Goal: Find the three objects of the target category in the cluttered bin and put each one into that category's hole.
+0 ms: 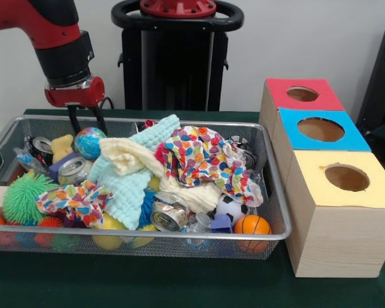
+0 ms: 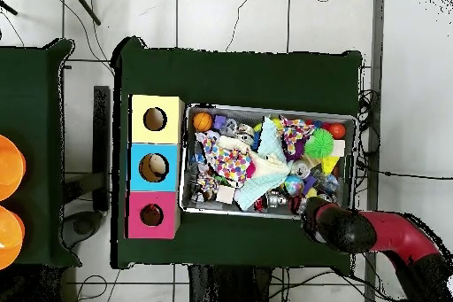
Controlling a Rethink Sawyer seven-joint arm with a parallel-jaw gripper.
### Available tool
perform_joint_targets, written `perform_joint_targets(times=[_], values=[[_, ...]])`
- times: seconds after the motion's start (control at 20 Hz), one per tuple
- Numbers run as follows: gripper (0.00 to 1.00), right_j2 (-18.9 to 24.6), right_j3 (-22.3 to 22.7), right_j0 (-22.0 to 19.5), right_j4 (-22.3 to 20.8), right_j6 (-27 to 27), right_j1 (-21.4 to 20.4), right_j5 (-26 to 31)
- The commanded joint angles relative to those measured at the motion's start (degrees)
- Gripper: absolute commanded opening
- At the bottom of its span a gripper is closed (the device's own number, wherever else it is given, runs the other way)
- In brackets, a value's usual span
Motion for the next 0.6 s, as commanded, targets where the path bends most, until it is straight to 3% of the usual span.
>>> perform_joint_targets(times=[0.05, 0.35, 0.6], values=[[1.00, 4.1, -6.9, -0.7, -1.6, -14.6, 1.6, 1.4], [1.00, 1.5, -6.0, -1.5, -3.1, -8.8, 0.0, -3.0], [1.00, -2.0, -11.7, 2.8, -5.1, -4.8, 3.8, -3.5]])
